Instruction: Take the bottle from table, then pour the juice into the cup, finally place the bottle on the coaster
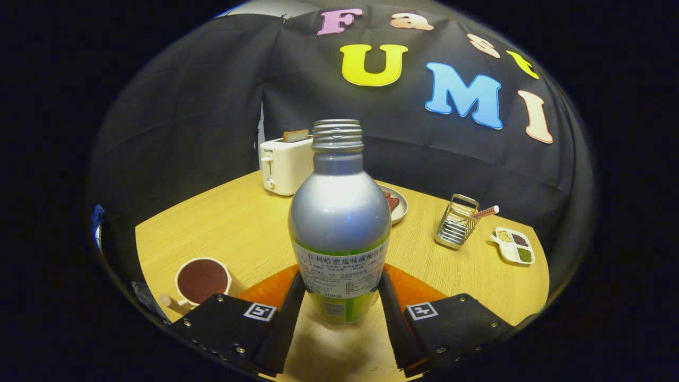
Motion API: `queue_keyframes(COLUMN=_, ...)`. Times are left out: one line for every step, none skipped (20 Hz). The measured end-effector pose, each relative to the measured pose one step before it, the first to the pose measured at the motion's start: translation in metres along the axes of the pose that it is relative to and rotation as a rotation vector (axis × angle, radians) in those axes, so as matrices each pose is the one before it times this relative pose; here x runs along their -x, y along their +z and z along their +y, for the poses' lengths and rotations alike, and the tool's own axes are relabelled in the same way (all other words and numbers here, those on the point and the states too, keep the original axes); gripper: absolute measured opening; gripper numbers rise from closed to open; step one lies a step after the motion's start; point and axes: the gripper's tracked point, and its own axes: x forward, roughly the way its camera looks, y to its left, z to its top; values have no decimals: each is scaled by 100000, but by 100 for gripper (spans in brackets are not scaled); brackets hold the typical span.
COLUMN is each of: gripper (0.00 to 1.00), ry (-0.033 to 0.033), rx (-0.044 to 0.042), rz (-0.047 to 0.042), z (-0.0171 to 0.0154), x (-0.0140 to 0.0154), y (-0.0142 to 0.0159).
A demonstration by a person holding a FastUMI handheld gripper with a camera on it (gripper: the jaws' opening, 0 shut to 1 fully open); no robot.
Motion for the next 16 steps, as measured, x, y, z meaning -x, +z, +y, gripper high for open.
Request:
queue_keyframes(gripper=75, ry=-601, rx=685, rz=-762, z=-205, x=-606, y=10)
queue_keyframes(gripper=76, ry=-165, rx=107, rz=-628, z=-113, x=-620, y=-40)
queue_keyframes(gripper=76, ry=-52, rx=-353, rz=-711, z=-104, x=-500, y=6)
queue_keyframes(gripper=76, ry=-63, rx=-423, rz=-714, z=-119, x=-506, y=-4)
queue_keyframes(gripper=76, ry=-219, rx=-339, rz=-158, z=-171, x=-412, y=-106)
queue_keyframes(gripper=76, ry=264, rx=-513, rz=162, z=-107, x=-424, y=-218)
queue_keyframes(gripper=77, ry=-362, rx=-498, rz=-105, z=-102, x=-304, y=-167)
queue_keyframes(gripper=77, ry=-620, rx=-380, rz=-322, z=-283, x=-342, y=-77)
queue_keyframes(gripper=77, ry=-669, rx=-500, rz=-399, z=-267, x=-318, y=17)
queue_keyframes(gripper=78, ry=-206, rx=-889, rz=-33, z=-24, x=-195, y=-225)
queue_keyframes(gripper=78, ry=328, rx=-1110, rz=-351, z=5, x=-175, y=-22)
queue_keyframes(gripper=78, ry=446, rx=-1188, rz=-23, z=47, x=-146, y=-167)
queue_keyframes(gripper=79, ry=347, rx=-864, rz=-522, z=78, x=-196, y=-56)
queue_keyframes(gripper=80, ry=-59, rx=-504, rz=-376, z=-5, x=-187, y=-66)
queue_keyframes(gripper=80, ry=-123, rx=-291, rz=-415, z=45, x=-136, y=-71)
queue_keyframes(gripper=80, ry=61, rx=-233, rz=62, z=85, x=-203, y=-240)
